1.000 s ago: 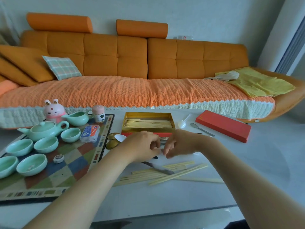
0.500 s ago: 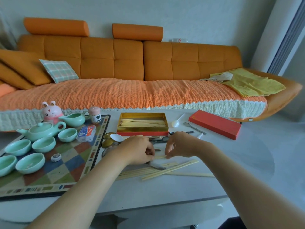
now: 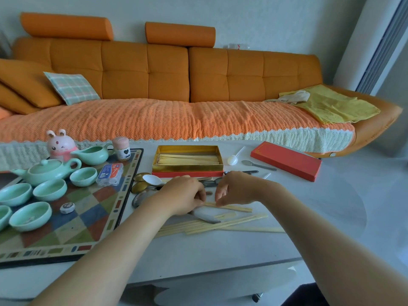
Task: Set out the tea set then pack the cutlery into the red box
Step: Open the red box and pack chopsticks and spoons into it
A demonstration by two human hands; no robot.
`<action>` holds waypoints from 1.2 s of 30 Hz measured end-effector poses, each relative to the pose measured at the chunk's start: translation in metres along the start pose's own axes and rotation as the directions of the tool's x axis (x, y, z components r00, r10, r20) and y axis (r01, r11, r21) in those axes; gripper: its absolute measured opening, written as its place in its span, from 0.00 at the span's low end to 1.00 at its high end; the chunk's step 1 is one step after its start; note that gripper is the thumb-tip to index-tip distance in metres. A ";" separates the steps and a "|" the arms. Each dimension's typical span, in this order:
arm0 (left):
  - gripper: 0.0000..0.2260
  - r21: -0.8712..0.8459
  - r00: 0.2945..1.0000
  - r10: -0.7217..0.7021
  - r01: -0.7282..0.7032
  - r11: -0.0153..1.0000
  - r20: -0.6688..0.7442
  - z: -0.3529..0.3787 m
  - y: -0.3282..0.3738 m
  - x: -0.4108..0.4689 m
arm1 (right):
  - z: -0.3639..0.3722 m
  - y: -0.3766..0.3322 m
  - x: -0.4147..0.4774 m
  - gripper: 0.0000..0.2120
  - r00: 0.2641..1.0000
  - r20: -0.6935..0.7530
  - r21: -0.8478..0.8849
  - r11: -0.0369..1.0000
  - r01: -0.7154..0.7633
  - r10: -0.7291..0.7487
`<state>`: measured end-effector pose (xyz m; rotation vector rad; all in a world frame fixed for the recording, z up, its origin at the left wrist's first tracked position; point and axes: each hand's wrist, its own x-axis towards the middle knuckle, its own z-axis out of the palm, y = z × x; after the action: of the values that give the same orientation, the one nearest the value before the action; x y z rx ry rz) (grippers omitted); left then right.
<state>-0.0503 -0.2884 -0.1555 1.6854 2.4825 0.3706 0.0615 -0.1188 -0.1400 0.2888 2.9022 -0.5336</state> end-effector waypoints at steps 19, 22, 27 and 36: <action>0.10 0.015 0.840 -0.143 0.177 0.984 -0.523 -0.035 -0.065 0.023 | -0.027 -0.013 0.052 0.21 0.859 -0.487 0.238 0.970 -0.045 0.159; 0.17 0.041 0.846 -0.168 0.218 0.975 -0.506 -0.029 -0.081 0.026 | -0.028 -0.020 0.074 0.24 0.830 -0.516 0.222 0.969 -0.109 0.211; 0.21 0.038 0.923 -0.177 0.201 0.979 -0.340 -0.026 -0.096 0.030 | -0.025 -0.021 0.106 0.29 0.857 -0.454 0.140 0.969 -0.203 0.245; 0.30 0.151 0.974 -0.221 0.227 0.962 -0.053 -0.021 -0.104 0.044 | -0.019 -0.012 0.131 0.23 0.878 -0.424 0.139 0.974 -0.177 0.220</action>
<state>-0.1647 -0.2864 -0.1614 1.4348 2.7568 0.1869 -0.0706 -0.1018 -0.1453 0.8118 3.2182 -0.6453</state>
